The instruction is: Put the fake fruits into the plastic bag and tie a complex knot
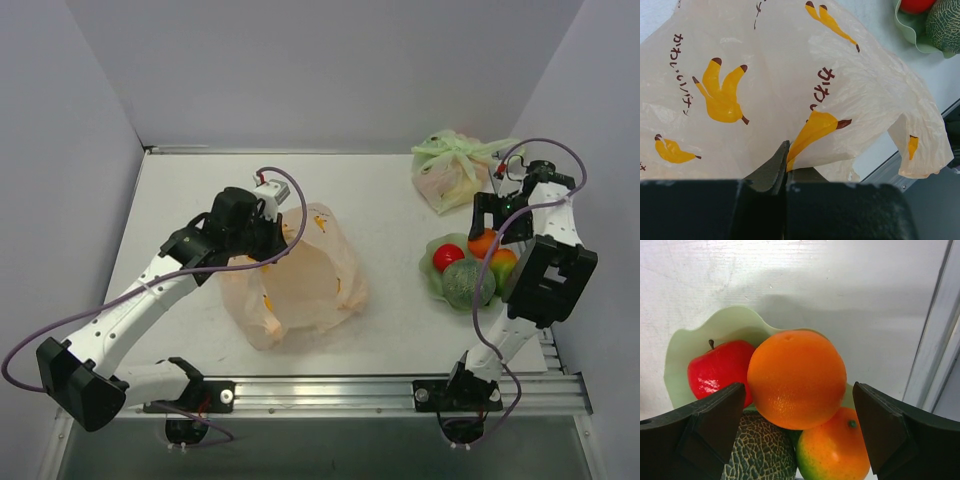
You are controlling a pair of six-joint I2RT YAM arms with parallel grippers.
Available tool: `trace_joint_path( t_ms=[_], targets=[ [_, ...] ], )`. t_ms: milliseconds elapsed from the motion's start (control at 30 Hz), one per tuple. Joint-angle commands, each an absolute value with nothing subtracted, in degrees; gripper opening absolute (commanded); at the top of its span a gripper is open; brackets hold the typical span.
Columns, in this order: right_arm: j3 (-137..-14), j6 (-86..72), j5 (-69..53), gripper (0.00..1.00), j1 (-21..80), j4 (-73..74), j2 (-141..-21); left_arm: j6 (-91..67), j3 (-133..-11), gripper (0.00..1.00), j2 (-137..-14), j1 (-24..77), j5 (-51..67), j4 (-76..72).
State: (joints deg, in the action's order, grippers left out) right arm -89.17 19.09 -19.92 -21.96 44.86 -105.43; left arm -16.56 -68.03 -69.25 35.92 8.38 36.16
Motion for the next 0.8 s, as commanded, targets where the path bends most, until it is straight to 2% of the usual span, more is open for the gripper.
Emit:
trace_joint_path(
  t_ms=[0, 233, 333, 433, 467, 567, 767],
  targets=[
    [-88.15, 17.67, -20.03, 0.92, -21.36, 44.47, -105.73, -17.84, -69.7, 0.0, -69.7, 35.33, 8.53, 33.84],
    [-88.86, 17.05, -21.27, 0.81, -21.45, 44.65, -106.96, -19.16, -69.61, 0.0, -70.4, 34.19, 8.79, 33.75],
    [-89.29, 16.7, -21.71, 0.71, -21.36, 44.56, -107.66, -20.12, -69.43, 0.0, -70.58, 33.58, 9.31, 33.92],
    [-90.17, 16.7, -22.24, 0.55, -21.36, 44.74, -107.84, -20.65, -69.35, 0.0, -70.49, 32.87, 9.49, 33.84],
    [-90.44, 16.79, -22.58, 0.47, -21.44, 44.91, -107.49, -20.92, -69.26, 0.0, -70.49, 32.61, 9.58, 33.84],
    [-91.84, 17.31, -23.11, 0.33, -21.53, 45.79, -105.83, -21.97, -68.91, 0.0, -70.31, 31.64, 9.84, 33.84],
    [-98.16, 16.53, -27.59, 0.27, -21.97, 47.99, -101.53, -24.78, -69.26, 0.0, -71.45, 29.71, 10.81, 33.75]
  ],
)
